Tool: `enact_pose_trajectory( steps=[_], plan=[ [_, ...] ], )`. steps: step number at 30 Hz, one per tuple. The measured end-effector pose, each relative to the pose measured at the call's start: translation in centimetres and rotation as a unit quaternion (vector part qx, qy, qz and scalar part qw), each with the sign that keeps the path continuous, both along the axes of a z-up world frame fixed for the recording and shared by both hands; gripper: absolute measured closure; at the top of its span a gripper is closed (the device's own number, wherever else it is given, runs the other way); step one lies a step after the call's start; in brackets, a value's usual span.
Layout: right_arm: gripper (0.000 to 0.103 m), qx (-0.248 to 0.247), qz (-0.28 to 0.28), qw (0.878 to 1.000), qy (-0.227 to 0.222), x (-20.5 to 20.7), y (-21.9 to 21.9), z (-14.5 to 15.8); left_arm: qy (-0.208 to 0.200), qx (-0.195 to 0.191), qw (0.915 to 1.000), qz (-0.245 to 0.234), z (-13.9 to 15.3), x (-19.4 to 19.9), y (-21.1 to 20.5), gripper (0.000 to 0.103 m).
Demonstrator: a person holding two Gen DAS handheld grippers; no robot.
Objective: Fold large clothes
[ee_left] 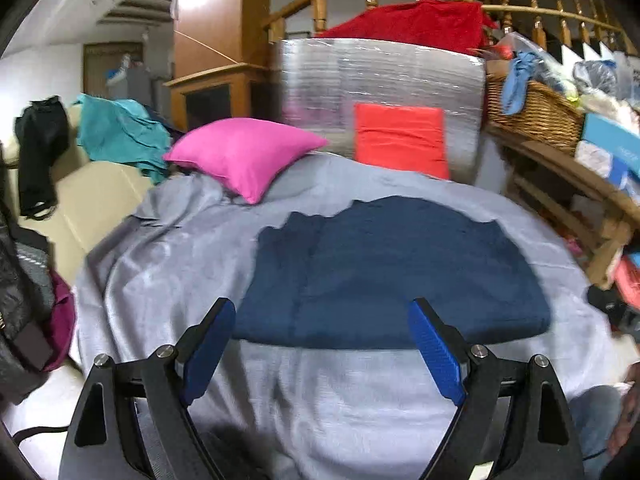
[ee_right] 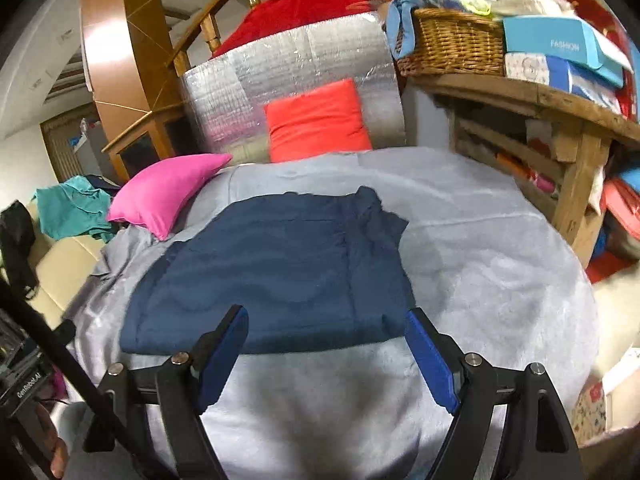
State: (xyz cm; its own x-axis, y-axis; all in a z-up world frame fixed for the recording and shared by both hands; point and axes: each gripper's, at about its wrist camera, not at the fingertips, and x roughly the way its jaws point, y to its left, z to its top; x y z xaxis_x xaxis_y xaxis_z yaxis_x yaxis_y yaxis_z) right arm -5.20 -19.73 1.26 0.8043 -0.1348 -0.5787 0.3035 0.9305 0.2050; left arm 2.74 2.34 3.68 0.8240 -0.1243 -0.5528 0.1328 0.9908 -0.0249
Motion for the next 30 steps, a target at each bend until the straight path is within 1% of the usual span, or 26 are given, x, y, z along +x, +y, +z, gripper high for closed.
enact_pose_trajectory(
  steps=[1, 4, 5, 9, 11, 14, 15, 21, 23, 25, 30],
  plan=[
    [0.02, 0.0, 0.003, 1.0, 0.005, -0.1, 0.3, 0.6, 0.004, 0.002, 1.0, 0.001, 0.7, -0.2, -0.2, 0.015],
    [0.02, -0.006, 0.012, 1.0, 0.014, -1.0, 1.8, 2.1, -0.009, -0.003, 0.9999, 0.01, 2.3, -1.3, -0.4, 0.015],
    [0.02, -0.006, 0.014, 1.0, 0.014, -1.3, 2.3, 2.4, -0.009, -0.008, 0.9999, 0.005, 2.7, -1.7, -0.4, 0.015],
    [0.02, -0.015, 0.012, 1.0, 0.017, -2.9, 4.3, 3.6, 0.01, -0.017, 0.9998, 0.0, 3.8, -2.4, -0.4, 0.015],
    [0.02, -0.024, -0.001, 0.999, 0.022, -3.7, 5.1, 4.0, 0.021, -0.001, 0.9997, 0.011, 4.0, -2.7, -0.6, 0.015],
    [0.02, -0.018, 0.007, 1.0, 0.023, -4.4, 5.9, 4.5, 0.035, 0.027, 0.999, 0.004, 4.0, -3.1, -1.3, 0.015],
    [0.02, -0.018, 0.009, 1.0, 0.022, -4.6, 6.2, 4.7, 0.038, 0.03, 0.9988, 0.001, 4.0, -3.2, -1.4, 0.015],
    [0.02, -0.031, 0.01, 0.999, 0.008, -5.2, 7.2, 5.9, 0.039, 0.029, 0.9987, -0.015, 4.4, -3.9, -1.7, 0.015],
    [0.02, -0.034, 0.007, 0.999, 0.012, -5.1, 7.3, 5.8, 0.034, 0.03, 0.9988, -0.015, 4.6, -4.1, -1.6, 0.015],
    [0.02, -0.026, 0.008, 0.999, 0.017, -4.9, 7.1, 5.6, 0.034, 0.035, 0.9987, -0.015, 4.6, -4.1, -1.6, 0.015],
    [0.02, -0.026, 0.008, 0.999, 0.018, -4.7, 7.0, 5.4, 0.035, 0.034, 0.9987, -0.012, 4.6, -4.0, -1.4, 0.015]
  ],
)
